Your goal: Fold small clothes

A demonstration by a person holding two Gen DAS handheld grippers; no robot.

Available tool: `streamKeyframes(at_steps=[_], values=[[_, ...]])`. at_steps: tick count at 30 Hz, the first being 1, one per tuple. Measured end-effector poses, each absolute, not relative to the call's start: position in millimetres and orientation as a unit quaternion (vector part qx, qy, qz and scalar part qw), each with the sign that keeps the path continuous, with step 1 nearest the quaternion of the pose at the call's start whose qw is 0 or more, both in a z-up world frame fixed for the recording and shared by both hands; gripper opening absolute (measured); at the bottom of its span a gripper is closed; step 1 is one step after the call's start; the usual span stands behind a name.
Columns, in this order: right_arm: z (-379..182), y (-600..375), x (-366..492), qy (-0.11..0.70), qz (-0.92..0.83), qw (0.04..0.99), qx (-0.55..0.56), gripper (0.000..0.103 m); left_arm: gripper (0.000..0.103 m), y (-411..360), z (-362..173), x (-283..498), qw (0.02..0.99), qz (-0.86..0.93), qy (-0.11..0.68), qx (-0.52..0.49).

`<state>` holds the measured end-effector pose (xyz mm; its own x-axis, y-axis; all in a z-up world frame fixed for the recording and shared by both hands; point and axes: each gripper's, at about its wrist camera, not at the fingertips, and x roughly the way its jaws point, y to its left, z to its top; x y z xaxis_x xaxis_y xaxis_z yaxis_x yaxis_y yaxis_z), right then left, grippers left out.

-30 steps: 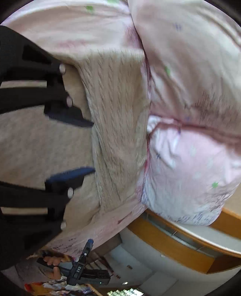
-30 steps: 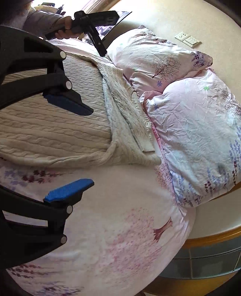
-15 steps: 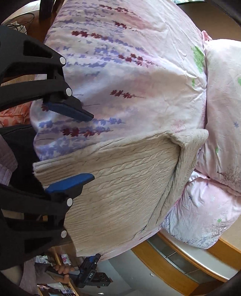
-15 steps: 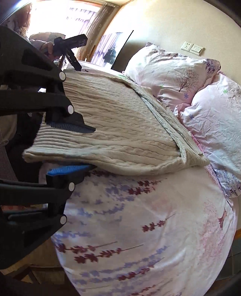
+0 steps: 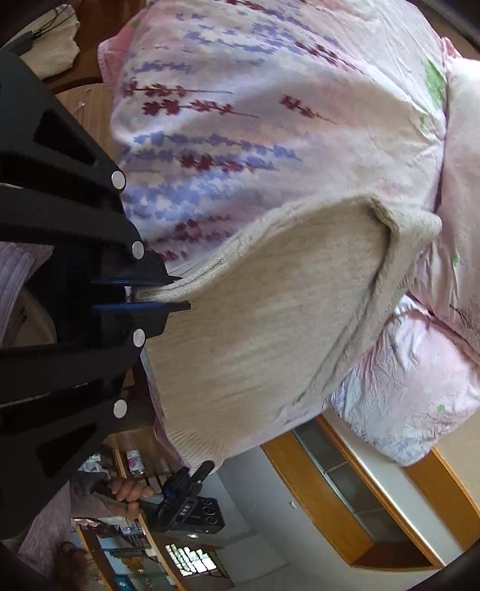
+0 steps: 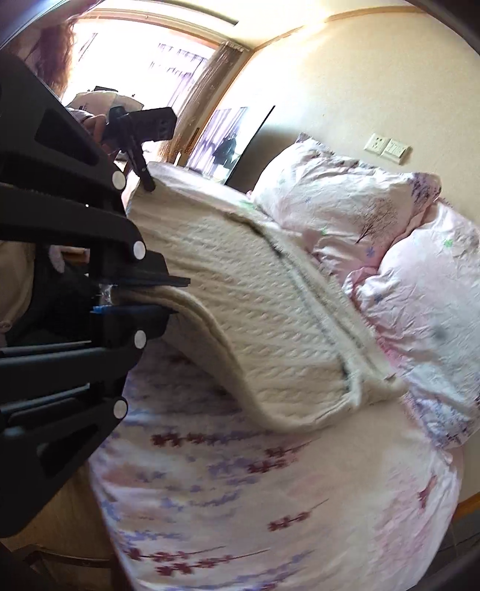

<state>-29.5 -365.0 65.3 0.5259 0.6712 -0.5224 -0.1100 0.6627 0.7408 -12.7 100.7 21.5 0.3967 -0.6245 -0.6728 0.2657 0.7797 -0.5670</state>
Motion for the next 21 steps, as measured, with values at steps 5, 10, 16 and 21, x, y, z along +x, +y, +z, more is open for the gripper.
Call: streamKeyframes(at_steps=[5,10,16,21], values=[[129.5,-382.6,50.9,0.309,0.262,0.840,0.361,0.007,0.006,104.1,91.0,58.4,0.865,-0.276,0.381,-0.175],[117.1,-392.0,170.5,0.250,0.202,0.853,0.411,0.008,0.006,99.4,112.5,177.6,0.913,-0.180,0.322,-0.174],[53.2,-389.1,238.9,0.334,0.092,0.845,0.408,0.048,0.012,108.8,62.9,274.9,0.876,-0.127,0.407,-0.223],[70.3,-391.6,204.8,0.315,0.091,0.894,0.306,0.066,0.095,142.3,53.4,239.6,0.885,-0.135,0.393,-0.208]])
